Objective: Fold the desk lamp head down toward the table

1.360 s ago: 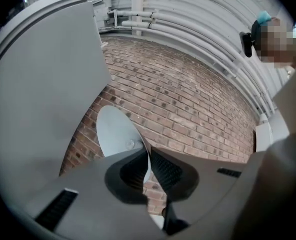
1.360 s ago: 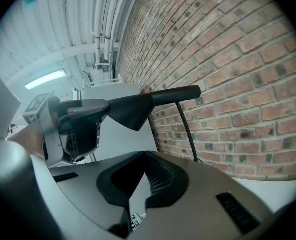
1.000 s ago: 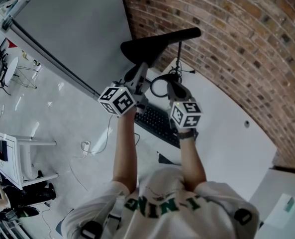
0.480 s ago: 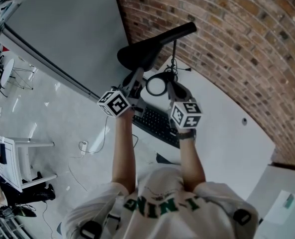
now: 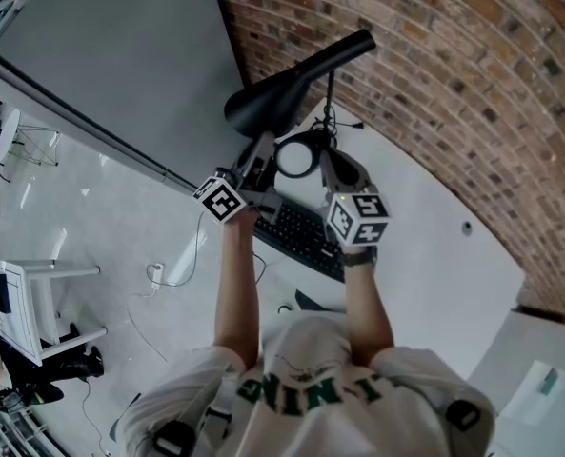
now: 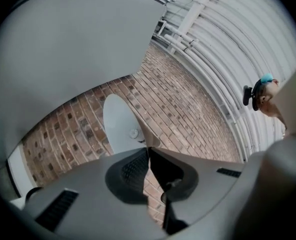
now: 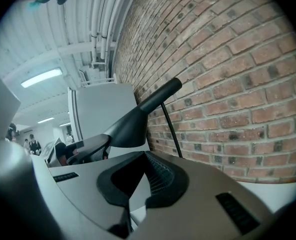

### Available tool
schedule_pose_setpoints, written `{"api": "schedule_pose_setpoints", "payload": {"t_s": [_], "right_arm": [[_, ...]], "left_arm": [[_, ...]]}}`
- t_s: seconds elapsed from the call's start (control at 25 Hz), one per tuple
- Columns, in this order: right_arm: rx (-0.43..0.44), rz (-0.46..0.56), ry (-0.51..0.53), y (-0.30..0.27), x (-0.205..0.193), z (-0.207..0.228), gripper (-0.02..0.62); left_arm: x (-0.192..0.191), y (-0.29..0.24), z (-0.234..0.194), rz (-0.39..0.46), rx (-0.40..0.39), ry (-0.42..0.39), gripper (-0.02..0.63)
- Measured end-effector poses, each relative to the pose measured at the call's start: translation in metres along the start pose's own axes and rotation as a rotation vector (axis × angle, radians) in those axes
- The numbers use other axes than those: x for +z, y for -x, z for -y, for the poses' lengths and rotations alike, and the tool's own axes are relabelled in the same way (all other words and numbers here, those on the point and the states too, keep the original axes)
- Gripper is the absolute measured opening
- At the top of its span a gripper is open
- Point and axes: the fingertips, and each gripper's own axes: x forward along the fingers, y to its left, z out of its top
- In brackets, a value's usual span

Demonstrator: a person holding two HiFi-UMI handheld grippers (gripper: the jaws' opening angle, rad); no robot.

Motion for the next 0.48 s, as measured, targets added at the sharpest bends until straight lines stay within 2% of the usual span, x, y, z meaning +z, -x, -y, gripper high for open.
{"api": "schedule_pose_setpoints", "payload": {"t_s": [0.2, 0.48], "right_arm": [[0.001, -0.007, -0.002, -0.003, -0.002, 0.004, 0.003], [0.000, -0.037, -0.012, -0.009, -0.014, 0.010, 0.003]], "left_arm": [[-0.015, -0.001, -0.013, 0.020, -0.028, 0.044, 0.011], [-0.036, -0.007, -0.029, 0.050, -0.056, 0.151, 0.017]]}}
